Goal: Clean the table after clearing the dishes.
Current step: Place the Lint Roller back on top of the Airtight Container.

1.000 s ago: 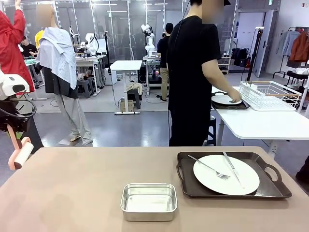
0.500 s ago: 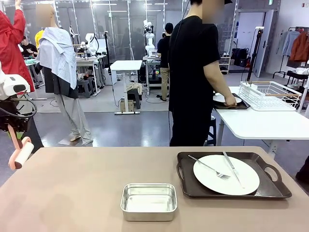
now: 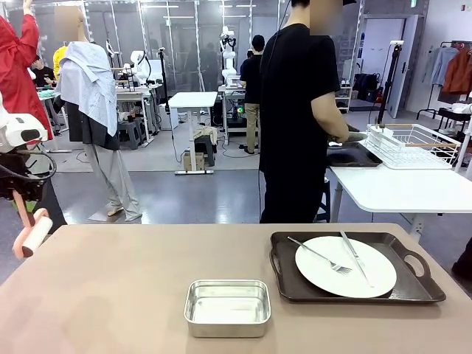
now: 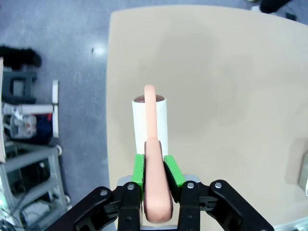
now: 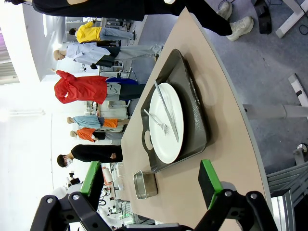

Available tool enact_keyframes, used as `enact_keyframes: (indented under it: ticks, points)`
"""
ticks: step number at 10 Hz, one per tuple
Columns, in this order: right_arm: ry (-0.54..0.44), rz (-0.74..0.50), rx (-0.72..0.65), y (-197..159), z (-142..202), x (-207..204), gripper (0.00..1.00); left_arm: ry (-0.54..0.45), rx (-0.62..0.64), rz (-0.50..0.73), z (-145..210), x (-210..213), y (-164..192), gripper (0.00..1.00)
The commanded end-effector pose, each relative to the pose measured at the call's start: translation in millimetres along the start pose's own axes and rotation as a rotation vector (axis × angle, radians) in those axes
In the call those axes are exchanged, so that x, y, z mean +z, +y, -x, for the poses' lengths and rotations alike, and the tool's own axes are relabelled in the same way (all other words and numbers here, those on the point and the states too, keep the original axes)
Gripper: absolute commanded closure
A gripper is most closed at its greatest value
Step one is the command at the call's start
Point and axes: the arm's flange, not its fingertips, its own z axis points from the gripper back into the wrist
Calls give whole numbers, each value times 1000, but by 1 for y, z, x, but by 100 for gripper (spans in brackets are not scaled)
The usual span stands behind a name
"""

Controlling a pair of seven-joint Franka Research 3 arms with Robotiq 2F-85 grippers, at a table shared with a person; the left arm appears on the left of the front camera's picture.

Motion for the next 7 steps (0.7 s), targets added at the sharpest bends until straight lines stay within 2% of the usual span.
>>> enact_keyframes:
  ticks: [1,2,3,6,7]
  points:
    - [4,-7,1,3,2,4,0,-82,-444,97,-29,48,-88,77]
    - [4,-7,1,3,2,4,0,-120,-673,158,-31,69,-137,77]
    - [4,-7,1,3,2,4,0,-143,-847,212,-27,83,-177,77]
    - [4,-7,1,3,2,4,0,-197,-1260,470,5,109,-275,77]
    - [4,-7,1,3,2,4,0,-169,-1425,546,22,110,-307,77]
